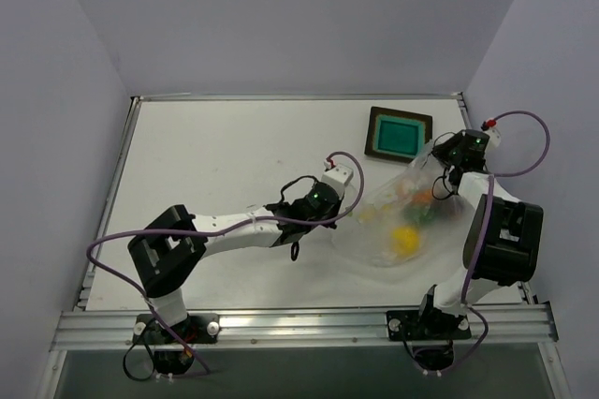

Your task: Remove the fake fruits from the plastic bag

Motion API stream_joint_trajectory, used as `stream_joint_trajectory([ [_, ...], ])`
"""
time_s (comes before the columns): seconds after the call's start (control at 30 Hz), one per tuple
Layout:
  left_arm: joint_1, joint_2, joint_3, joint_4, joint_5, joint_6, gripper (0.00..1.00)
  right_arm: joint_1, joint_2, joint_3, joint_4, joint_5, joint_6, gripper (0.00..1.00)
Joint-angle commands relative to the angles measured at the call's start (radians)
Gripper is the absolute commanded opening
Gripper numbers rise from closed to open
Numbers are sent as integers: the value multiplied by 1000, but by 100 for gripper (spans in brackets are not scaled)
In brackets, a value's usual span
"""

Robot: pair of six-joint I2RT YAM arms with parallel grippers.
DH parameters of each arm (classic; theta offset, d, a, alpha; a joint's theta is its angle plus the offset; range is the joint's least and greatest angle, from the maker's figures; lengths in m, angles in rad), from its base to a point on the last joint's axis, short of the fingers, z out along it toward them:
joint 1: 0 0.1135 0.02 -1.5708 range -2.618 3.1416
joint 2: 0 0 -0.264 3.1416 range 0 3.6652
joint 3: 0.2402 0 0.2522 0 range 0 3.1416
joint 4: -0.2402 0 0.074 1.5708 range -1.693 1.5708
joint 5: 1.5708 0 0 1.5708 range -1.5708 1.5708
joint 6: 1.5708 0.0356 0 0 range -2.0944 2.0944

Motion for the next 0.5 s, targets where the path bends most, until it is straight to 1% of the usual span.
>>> stream_joint_trajectory([
  [0.0, -3, -44, -22, 111, 45, -40, 2, 17, -81, 33, -53, 25, -19, 32],
  [0.07, -7, -52, -27, 125, 41, -39, 2, 21, -134, 39, -94, 58, -22, 55],
  [0.1, -7, -58, -28, 129, 38, -39, 2, 24, -195, 39, -137, 76, -36, 71],
  [0.17, -10, -64, -30, 140, 35, -39, 2, 34, -260, 45, -192, 99, -44, 81],
  [0.2, -12, -69, -30, 145, 31, -42, 2, 41, -332, 37, -226, 110, -48, 86],
  [0.27, -13, -69, -27, 152, 28, -45, 2, 61, -401, 27, -268, 125, -71, 91],
  [0.3, -15, -67, -25, 151, 25, -46, 2, 86, -465, 21, -318, 144, -78, 94],
  [0.47, -16, -75, -38, 168, 20, -62, 2, 164, -647, -28, -468, 245, -119, 96],
])
